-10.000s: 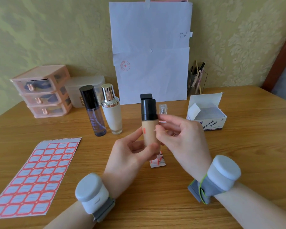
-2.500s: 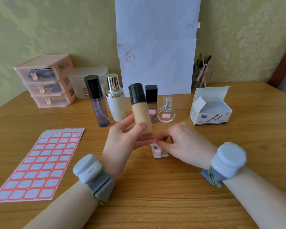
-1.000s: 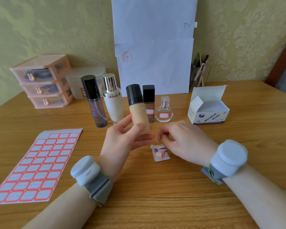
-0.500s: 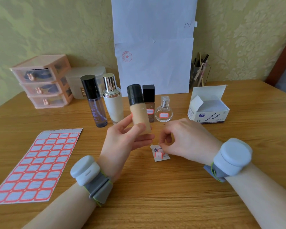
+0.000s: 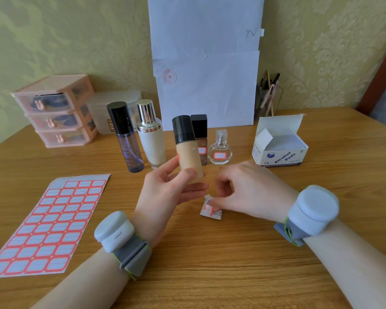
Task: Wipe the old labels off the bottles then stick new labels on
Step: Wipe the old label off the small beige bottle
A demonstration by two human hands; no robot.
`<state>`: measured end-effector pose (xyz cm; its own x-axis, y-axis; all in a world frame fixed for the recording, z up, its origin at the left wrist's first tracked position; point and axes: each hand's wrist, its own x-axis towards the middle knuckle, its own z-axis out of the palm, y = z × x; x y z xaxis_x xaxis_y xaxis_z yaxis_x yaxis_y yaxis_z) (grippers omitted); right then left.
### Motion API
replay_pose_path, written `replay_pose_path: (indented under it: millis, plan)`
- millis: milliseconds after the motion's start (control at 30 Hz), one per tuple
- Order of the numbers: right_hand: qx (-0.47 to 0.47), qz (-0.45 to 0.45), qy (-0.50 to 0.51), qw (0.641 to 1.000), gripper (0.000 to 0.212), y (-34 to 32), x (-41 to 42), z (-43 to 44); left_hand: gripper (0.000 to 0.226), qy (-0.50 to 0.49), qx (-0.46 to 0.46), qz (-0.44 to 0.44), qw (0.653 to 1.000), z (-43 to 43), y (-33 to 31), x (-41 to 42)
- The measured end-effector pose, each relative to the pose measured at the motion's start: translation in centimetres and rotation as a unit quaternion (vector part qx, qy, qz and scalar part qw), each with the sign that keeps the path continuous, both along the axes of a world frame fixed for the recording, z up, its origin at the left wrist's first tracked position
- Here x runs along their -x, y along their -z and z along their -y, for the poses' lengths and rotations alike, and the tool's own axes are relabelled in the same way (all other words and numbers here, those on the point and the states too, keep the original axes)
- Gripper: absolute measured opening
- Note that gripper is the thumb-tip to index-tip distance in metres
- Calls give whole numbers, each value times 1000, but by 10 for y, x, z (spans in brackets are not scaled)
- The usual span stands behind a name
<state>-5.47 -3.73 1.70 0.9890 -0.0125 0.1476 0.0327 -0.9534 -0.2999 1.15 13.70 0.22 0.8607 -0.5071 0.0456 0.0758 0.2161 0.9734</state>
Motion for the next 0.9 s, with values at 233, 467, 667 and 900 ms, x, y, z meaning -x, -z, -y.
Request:
replay_pose_path:
  millis: [233,467,667,900]
  plan:
    - [-38,5,-1,999,4,-4,1,0,25,2,3,0,1000,0,0,0]
    - [-33,24,-9,999,31,1,-1,-1,25,7,10,-2,1000,-1,0,0]
    - [-47,79,3,996,20,3,-3,2,25,21,12,6,1000,-2,0,0]
    - [-356,228,21,906,30,-3,1,-11,33,65,14,13,998,-2,-2,3]
